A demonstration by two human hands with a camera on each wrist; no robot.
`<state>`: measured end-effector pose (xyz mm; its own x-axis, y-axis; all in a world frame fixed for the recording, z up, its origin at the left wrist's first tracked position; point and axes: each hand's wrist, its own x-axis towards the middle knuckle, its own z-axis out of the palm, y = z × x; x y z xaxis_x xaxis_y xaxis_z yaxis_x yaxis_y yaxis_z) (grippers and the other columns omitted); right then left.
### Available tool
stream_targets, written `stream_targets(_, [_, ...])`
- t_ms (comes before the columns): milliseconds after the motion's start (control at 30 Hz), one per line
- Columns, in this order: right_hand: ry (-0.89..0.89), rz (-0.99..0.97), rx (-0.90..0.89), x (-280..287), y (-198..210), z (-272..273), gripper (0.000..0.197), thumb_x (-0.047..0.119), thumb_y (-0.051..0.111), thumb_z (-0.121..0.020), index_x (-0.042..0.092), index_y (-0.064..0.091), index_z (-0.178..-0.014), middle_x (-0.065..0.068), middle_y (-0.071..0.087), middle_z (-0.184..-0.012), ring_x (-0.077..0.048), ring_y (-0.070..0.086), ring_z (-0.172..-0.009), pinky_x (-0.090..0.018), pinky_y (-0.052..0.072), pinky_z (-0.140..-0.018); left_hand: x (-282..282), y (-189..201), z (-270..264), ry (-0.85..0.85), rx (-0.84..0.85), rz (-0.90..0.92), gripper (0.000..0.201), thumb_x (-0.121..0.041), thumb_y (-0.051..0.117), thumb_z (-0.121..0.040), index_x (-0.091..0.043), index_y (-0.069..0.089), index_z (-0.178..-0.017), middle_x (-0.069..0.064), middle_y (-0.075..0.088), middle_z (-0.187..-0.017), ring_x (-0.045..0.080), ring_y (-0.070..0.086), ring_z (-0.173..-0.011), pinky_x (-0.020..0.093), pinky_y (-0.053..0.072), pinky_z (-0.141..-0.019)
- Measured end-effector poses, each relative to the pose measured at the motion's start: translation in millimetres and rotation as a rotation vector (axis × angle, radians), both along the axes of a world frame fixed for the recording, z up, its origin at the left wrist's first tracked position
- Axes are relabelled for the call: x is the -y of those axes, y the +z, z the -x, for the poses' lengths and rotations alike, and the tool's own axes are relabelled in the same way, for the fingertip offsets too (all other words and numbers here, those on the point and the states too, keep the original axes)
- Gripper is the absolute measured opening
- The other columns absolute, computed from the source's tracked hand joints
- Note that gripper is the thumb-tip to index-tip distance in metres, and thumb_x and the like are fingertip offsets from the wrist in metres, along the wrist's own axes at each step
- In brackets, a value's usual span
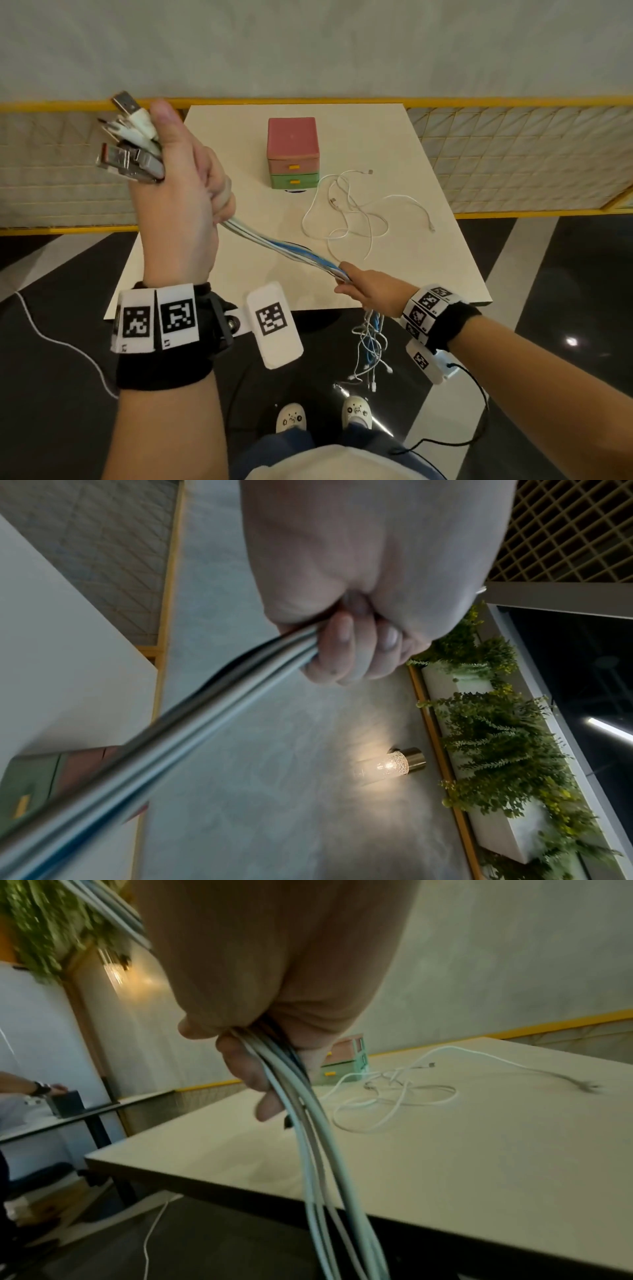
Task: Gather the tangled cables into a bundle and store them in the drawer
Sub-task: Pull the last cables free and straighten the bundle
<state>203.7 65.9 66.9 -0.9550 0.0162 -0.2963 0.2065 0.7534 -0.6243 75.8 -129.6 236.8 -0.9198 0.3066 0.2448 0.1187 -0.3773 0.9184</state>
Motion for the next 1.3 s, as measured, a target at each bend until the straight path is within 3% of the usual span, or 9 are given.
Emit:
stream_targets(100, [-0.027, -0.012, 0.089, -4, -18, -4, 0.023, 0.038, 0.039, -0.099, 0.016, 0.038, -0.105, 0.004, 0.056, -0.082, -0.023, 0.062, -0.075, -0.039, 0.051, -0.075, -3, -2, 1, 0.026, 0.013, 0.016, 0.053, -0.044, 0.034, -0.103, -0.016, 0.021, -0.06, -0.001, 0.022, -0.047, 0.015, 0.015, -0.039, 0.023, 0.015, -0.041])
stream_targets(367, [-0.117, -0.038, 0.072, -18, -28, 3, 0.025, 0.035, 0.039, -0.099, 0.014, 0.037, -0.113, -0.01, 0.058, -0.076, -0.024, 0.054, -0.063, -0.035, 0.044, -0.064, -9, -8, 15, 0.069, 0.001, 0.039, 0.054, -0.044, 0.033, -0.103, -0.017, 0.024, -0.057, -0.003, 0.022, -0.045, 0.014, 0.017, -0.037, 0.021, 0.016, -0.04])
stream_targets(533, [-0.066, -0.055, 0.218, -23, -39, 3, 0.033, 0.034, 0.041, -0.099, 0.013, 0.036, -0.124, 0.004, 0.05, -0.07, -0.015, 0.049, -0.064, -0.029, 0.04, -0.068, -8, -21, 34, 0.093, 0.038, 0.069, 0.054, -0.047, 0.034, -0.101, -0.018, 0.027, -0.056, -0.004, 0.026, -0.043, 0.012, 0.02, -0.034, 0.018, 0.017, -0.038])
stream_targets(700, [0.047, -0.059, 0.228, -42, -42, 9, 0.079, 0.028, 0.065, -0.077, 0.027, 0.022, -0.143, 0.0, 0.04, -0.126, -0.02, 0.046, -0.111, -0.039, 0.039, -0.099, -19, -29, 35, 0.128, 0.055, 0.127, 0.055, -0.047, 0.042, -0.1, -0.019, 0.033, -0.054, -0.005, 0.032, -0.045, 0.013, 0.031, -0.039, 0.025, 0.031, -0.043])
stream_targets(833, [-0.097, -0.127, 0.137, -63, -47, 24, 0.045, 0.026, 0.054, -0.084, 0.023, 0.047, -0.128, -0.003, 0.039, -0.127, -0.02, 0.055, -0.104, -0.038, 0.045, -0.097, -35, -59, 38, 0.018, 0.033, 0.273, 0.051, -0.04, 0.045, -0.101, -0.016, 0.045, -0.056, -0.001, 0.053, -0.055, 0.013, 0.059, -0.061, 0.031, 0.052, -0.074])
stream_targets(967, [-0.442, -0.228, 0.051, -81, -53, 41, 0.028, 0.019, 0.052, -0.09, 0.016, 0.054, -0.117, -0.009, 0.042, -0.125, -0.026, 0.056, -0.099, -0.034, 0.046, -0.092, -52, -78, 38, -0.016, 0.148, 0.277, 0.052, -0.032, 0.048, -0.101, -0.009, 0.048, -0.055, -0.001, 0.056, -0.052, 0.011, 0.06, -0.056, 0.026, 0.056, -0.064])
stream_targets(1067, [-0.621, -0.098, 0.105, -93, -63, 56, 0.034, 0.021, 0.052, -0.091, 0.017, 0.053, -0.125, -0.013, 0.037, -0.134, -0.031, 0.054, -0.109, -0.034, 0.042, -0.097, -60, -87, 42, -0.021, 0.185, 0.336, 0.056, -0.033, 0.049, -0.1, -0.014, 0.051, -0.048, -0.004, 0.057, -0.051, 0.008, 0.059, -0.055, 0.03, 0.057, -0.064])
stream_targets(1167, [-0.691, 0.12, 0.067, -100, -70, 72, 0.028, 0.018, 0.058, -0.09, 0.013, 0.063, -0.117, -0.014, 0.059, -0.125, -0.028, 0.057, -0.113, -0.033, 0.041, -0.102, -65, -95, 43, -0.066, 0.207, 0.406, 0.058, -0.036, 0.049, -0.1, -0.022, 0.056, -0.044, -0.001, 0.062, -0.056, 0.012, 0.059, -0.056, 0.036, 0.055, -0.066])
stream_targets(1300, [-0.788, 0.54, -0.239, -78, -35, 88, 0.019, -0.005, 0.061, -0.083, 0.013, 0.069, -0.086, -0.007, 0.07, -0.092, -0.021, 0.071, -0.084, -0.043, 0.051, -0.094, -72, -107, 43, -0.118, 0.173, 0.57, 0.047, -0.046, 0.047, -0.1, -0.025, 0.072, -0.066, 0.034, 0.062, -0.08, 0.021, 0.041, -0.049, 0.029, 0.04, -0.055])
